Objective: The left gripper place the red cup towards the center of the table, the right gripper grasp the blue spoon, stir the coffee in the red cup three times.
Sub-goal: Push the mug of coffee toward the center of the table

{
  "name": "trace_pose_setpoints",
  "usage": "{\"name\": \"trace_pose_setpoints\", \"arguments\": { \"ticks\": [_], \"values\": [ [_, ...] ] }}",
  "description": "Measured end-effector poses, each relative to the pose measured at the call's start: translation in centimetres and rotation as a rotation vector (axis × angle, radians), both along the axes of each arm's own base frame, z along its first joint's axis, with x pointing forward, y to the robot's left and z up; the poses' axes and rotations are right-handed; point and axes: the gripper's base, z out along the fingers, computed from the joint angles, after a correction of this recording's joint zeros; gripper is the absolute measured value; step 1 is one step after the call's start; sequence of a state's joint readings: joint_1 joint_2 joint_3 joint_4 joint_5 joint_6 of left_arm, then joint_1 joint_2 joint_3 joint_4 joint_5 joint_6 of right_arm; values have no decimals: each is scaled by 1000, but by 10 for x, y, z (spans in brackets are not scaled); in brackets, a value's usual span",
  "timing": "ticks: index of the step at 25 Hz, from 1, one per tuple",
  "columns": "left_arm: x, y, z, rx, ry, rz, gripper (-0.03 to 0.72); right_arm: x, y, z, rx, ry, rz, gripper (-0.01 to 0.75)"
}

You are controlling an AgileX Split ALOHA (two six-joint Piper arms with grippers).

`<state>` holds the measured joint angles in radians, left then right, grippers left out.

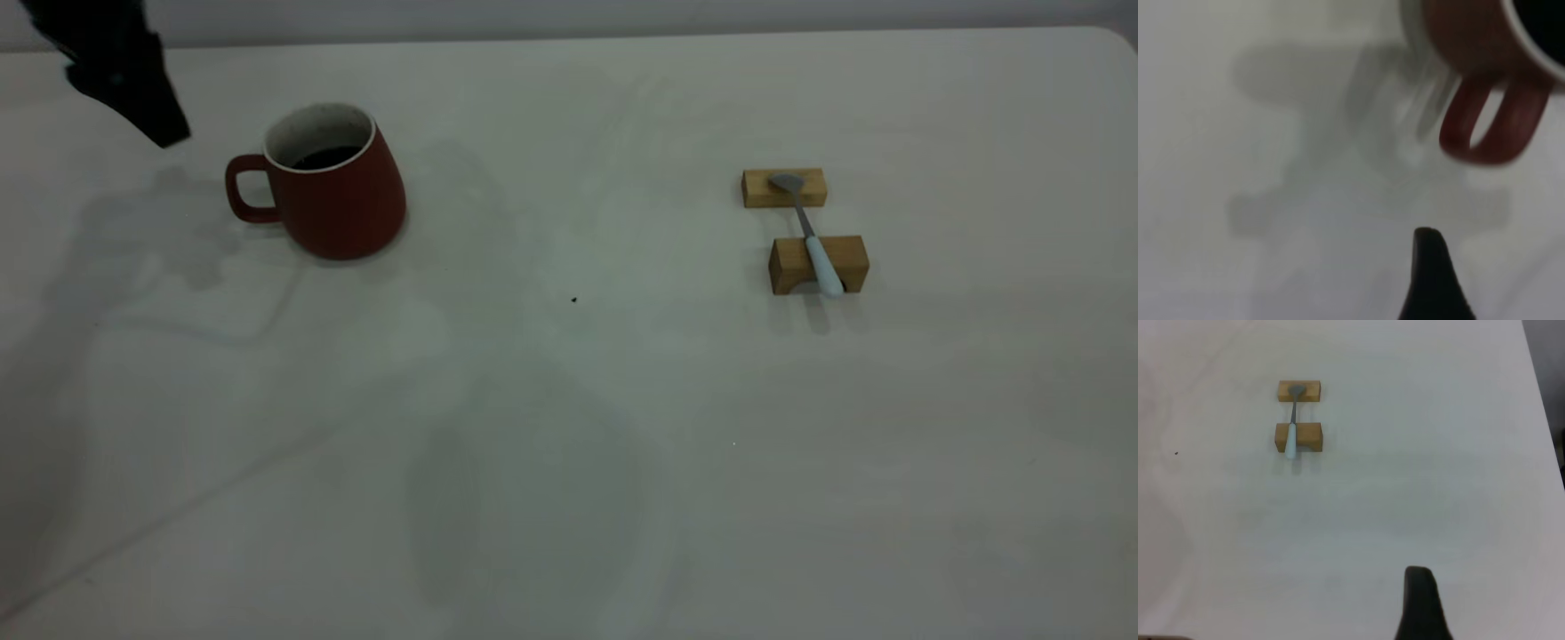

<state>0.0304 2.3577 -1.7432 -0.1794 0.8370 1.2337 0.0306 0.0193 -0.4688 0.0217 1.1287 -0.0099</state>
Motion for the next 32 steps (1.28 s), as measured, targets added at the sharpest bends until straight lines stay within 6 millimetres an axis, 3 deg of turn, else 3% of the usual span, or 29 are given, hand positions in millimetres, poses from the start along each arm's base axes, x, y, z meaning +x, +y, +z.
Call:
{"name": "trace_pose_setpoints", "arguments": {
  "ticks": [5,17,32],
  "values": [
    [2,-10,-23,5,22,-149,551,0,0,0,0,0,0,580],
    [7,-41,-61,-35,-44,-322,551,0,0,0,1,0,-1,580],
    [-6,-150,-64,-96,-108,-406,551,0,0,0,1,0,0,580]
  ]
}}
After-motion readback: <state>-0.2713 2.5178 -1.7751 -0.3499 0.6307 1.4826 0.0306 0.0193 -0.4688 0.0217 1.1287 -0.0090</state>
